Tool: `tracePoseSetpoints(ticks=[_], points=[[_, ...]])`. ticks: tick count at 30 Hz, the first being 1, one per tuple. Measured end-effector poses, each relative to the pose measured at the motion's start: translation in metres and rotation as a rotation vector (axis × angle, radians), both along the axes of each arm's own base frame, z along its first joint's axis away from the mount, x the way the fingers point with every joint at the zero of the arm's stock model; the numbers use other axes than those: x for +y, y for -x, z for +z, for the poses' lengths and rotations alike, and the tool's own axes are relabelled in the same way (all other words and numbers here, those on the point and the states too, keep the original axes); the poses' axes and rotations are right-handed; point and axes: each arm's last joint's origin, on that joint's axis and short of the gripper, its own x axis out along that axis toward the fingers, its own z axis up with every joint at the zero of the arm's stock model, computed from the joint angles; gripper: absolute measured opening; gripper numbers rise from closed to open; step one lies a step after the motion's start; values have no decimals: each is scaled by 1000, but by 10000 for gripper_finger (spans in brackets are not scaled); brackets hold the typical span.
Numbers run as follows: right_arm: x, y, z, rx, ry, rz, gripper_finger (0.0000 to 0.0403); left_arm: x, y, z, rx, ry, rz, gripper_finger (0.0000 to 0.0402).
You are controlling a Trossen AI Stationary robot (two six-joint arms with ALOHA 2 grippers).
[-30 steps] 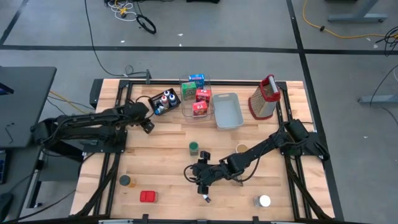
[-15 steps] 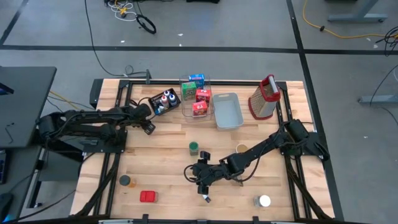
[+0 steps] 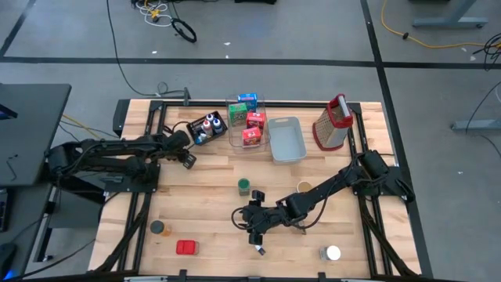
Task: Pick & Place Kitchen Items
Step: Put the top small red food coloring bottle into the black bin
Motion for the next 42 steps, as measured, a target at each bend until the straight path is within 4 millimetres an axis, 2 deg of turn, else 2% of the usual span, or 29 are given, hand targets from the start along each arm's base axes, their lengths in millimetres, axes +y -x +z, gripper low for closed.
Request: tracePoseSetpoints(ticks=[8,15,19,22,27,32,37,42], points=[[0,0,0,-4,0,-1,210,1,1,17,-76,-91,22,83],[0,0,1,-8,-2,-2,210,7,-6,56,-217,-238,40,93],[0,0,1,-8,-2,-2,210,10,-14,79,-301,-298,-16,90],[0,-1,1,-9,-2,-2,210,12,-20,87,-390,-323,-29,89],[1,-1,1,-13,-10,5,210,18,-29,85,-389,-379,-34,92],[1,-1,2,-18,-13,6,210,27,-40,72,-320,-402,15,90],[1,-1,2,-19,-14,6,210,37,-51,57,-216,-505,132,102],[1,-1,2,-19,-14,6,210,43,-61,45,-220,-510,176,119]])
